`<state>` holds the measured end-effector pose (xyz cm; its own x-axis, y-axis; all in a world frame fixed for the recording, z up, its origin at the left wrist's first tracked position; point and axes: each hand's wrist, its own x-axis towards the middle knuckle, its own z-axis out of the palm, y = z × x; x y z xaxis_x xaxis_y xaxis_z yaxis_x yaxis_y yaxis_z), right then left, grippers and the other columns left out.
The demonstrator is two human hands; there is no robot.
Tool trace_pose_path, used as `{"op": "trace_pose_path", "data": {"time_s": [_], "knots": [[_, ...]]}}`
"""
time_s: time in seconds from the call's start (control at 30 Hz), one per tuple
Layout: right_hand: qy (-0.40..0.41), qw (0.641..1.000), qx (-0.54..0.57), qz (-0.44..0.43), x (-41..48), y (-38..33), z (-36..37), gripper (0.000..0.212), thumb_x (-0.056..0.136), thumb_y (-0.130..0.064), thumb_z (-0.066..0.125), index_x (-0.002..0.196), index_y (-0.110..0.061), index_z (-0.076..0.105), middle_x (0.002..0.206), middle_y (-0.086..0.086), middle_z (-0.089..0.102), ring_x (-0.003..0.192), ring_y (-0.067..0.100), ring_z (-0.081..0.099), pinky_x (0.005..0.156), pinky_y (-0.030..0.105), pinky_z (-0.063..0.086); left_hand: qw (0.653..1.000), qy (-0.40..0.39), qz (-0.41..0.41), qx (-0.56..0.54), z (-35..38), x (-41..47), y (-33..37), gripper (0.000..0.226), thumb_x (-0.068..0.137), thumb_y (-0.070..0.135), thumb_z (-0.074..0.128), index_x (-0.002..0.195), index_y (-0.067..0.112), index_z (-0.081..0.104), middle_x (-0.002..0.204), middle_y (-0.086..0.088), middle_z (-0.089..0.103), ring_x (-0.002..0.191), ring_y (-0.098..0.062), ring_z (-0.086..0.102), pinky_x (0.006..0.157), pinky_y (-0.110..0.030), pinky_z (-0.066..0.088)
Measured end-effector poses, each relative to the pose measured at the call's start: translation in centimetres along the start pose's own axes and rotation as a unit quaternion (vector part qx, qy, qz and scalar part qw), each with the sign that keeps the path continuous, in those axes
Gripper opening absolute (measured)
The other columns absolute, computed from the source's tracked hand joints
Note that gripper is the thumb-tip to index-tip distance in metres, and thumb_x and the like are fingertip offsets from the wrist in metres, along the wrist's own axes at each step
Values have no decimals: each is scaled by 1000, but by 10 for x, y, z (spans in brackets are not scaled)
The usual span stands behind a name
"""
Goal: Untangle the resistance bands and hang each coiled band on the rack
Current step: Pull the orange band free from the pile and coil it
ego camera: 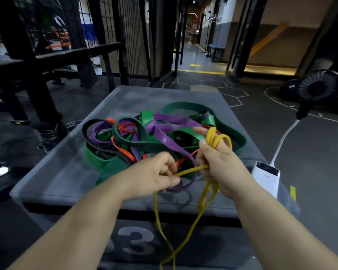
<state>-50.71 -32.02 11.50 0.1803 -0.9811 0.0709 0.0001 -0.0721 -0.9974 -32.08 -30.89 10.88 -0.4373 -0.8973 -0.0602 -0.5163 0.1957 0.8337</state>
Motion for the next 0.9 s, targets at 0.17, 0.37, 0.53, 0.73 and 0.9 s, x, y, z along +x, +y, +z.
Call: {"op": "trace_pose_path", "data": {"time_s": [0.17,0.37,0.53,0.73,0.9], "knots": [[-44,997,27,55,-4,-2,-6,24,105,-28,38,113,-26,61,56,3,40,37,8,27,37,16,22,994,66,75,-37,-10,-5,6,12,96,14,55,90,25,57,72,11,59,67,-8,58,72,-29,52],[-244,954,73,156,-12,-1,2,71,83,-70,26,73,-10,63,47,10,45,40,23,51,51,29,48,965,133,213,-70,2,-3,19,6,83,19,65,86,23,68,93,4,56,65,-17,68,68,-32,56],[-333,911,157,185,-16,2,2,62,76,-78,45,72,-17,57,42,-3,39,31,9,41,51,27,53,960,198,176,-90,6,4,11,18,72,47,68,86,35,70,86,-6,64,72,-27,67,70,-50,55],[-431,818,320,205,-9,7,-8,45,96,-58,45,83,-16,53,46,-10,36,32,3,39,48,20,48,978,129,120,-114,9,6,7,27,84,59,57,100,40,67,97,18,68,95,-1,63,84,-24,48],[-464,765,392,215,-7,6,-8,45,100,-54,39,84,-14,49,50,-7,41,37,9,39,57,24,53,984,48,73,-153,15,1,7,44,85,68,42,112,39,60,113,20,64,112,7,56,98,-20,43]]}}
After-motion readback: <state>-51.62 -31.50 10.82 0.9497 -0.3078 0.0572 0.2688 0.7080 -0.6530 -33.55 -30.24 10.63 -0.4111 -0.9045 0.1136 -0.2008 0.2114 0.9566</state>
